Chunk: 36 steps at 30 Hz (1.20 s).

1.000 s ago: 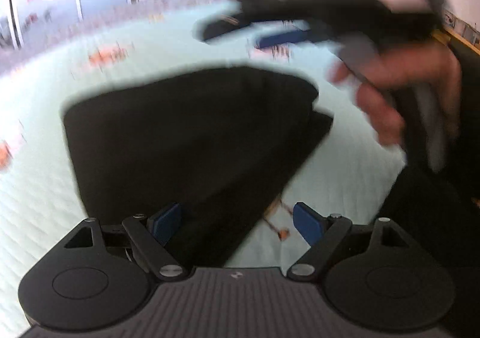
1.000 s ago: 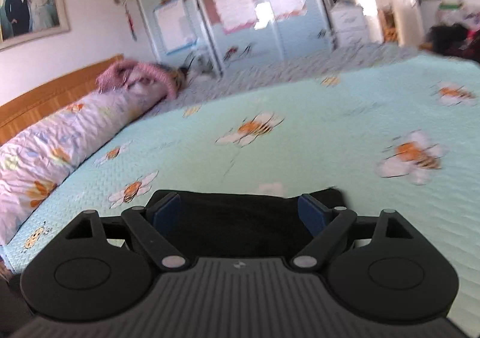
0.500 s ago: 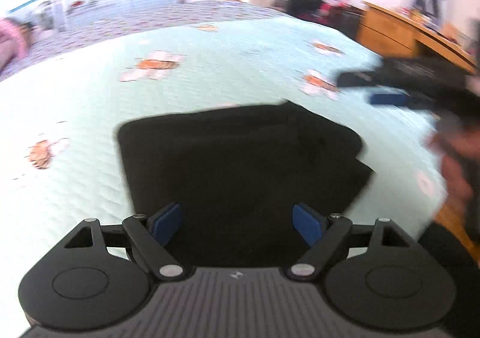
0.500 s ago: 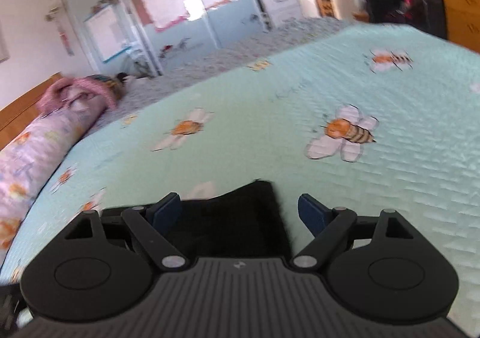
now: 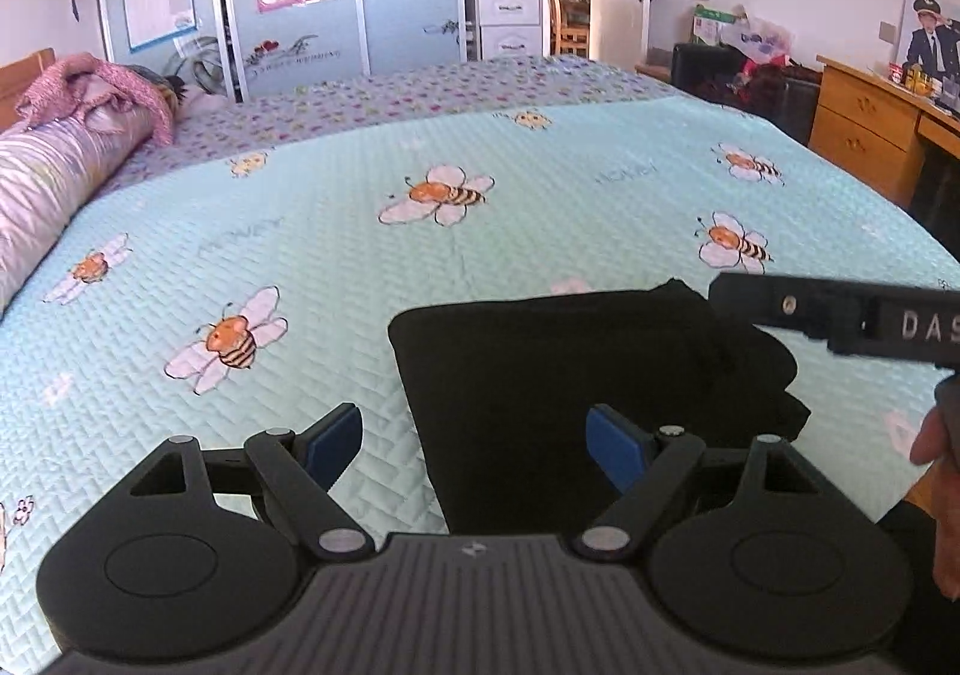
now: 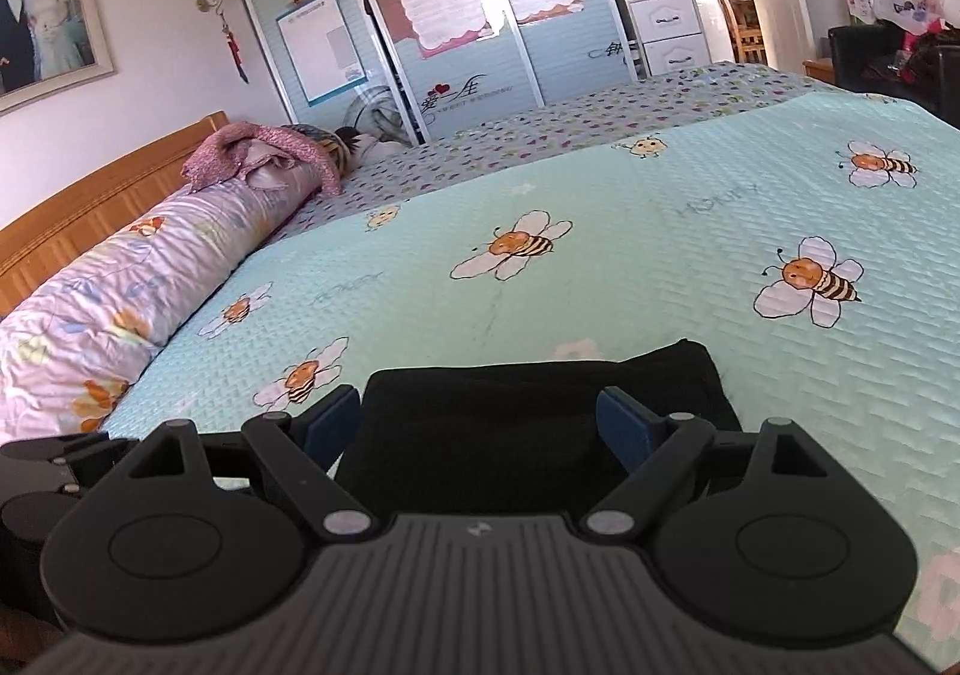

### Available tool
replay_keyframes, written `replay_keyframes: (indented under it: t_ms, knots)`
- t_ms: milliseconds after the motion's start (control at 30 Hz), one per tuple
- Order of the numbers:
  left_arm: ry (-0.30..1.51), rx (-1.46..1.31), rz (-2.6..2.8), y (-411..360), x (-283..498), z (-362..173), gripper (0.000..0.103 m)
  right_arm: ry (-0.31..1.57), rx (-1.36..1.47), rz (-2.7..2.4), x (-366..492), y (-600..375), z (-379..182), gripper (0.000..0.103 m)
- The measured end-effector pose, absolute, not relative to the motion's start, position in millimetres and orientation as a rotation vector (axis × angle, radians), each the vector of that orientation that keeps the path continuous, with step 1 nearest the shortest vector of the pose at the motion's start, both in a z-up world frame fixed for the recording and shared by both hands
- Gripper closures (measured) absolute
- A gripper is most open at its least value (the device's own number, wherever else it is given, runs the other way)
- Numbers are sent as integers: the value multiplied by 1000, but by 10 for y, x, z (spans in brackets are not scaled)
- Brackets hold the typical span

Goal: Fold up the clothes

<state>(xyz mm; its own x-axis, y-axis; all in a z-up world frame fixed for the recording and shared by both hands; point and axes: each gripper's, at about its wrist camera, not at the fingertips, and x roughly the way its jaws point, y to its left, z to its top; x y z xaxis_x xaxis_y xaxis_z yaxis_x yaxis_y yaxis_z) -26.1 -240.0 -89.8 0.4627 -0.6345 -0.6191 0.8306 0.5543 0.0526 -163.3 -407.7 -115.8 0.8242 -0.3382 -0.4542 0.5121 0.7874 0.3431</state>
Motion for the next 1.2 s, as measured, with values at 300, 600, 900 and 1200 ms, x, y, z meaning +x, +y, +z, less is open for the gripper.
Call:
replay_keyframes:
  t_ms: [300,600,900,1200]
  knots:
    - [564,387,-930,-2388,-259,-846,18,398,483,-495,-1689,-3952,-1170,16]
    - [601,395,-928,-2536,-163,-998,18,482,496,-521,-1612,-4016,-1374,16]
    - [624,406,-938,-2636,-113,-1084,18,524,527,-541,-1591,-4089,-1484,16]
    - [709,312,-980,-2558,99,-1132,18,460,719,-475,-1877,-4261,-1544,16]
